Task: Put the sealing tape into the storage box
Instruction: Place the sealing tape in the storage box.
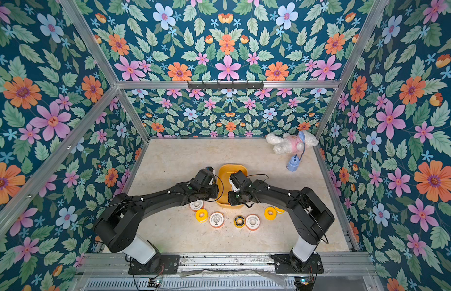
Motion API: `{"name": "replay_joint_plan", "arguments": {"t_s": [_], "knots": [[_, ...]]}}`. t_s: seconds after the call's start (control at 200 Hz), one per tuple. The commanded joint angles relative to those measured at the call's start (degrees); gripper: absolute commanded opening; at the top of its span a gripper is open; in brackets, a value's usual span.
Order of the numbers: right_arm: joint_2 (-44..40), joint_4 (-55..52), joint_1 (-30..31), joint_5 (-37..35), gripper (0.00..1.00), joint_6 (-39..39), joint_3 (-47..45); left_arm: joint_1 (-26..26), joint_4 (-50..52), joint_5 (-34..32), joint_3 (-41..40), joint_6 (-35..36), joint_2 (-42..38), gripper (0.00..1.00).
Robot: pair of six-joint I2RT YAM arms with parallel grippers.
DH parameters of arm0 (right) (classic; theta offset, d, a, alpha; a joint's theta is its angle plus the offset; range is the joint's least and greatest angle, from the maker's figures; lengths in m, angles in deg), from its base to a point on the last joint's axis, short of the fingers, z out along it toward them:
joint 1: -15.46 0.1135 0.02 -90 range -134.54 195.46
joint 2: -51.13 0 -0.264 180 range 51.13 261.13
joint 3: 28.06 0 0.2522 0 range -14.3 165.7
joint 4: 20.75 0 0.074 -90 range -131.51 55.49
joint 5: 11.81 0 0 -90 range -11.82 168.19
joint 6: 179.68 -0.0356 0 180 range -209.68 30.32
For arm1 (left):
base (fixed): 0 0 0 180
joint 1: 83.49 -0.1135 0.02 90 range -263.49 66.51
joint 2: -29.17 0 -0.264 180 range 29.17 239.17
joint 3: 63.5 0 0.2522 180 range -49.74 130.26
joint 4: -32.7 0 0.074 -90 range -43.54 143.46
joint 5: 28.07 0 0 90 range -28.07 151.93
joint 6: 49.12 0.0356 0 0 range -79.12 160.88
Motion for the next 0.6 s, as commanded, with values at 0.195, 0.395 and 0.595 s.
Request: {"name": "replay_joint_plan", "arguments": {"t_s": [0.195,0.395,0.595], "knots": [[1.11,-3.62,0.07,-3.73,0.34,-0.05,1.74,-0.11,0.64,-0.86,0.48,0.13,0.21,0.25],[0.91,-4.47,0.06,-3.97,0.39,0.08,2.19,-0.10,0.81,-0.86,0.57,0.28,0.09,0.25],[0.52,-5.97,0.09,-5.43,0.41,0.11,2.79,-0.11,0.84,-0.94,0.66,0.24,0.14,0.25]]}}
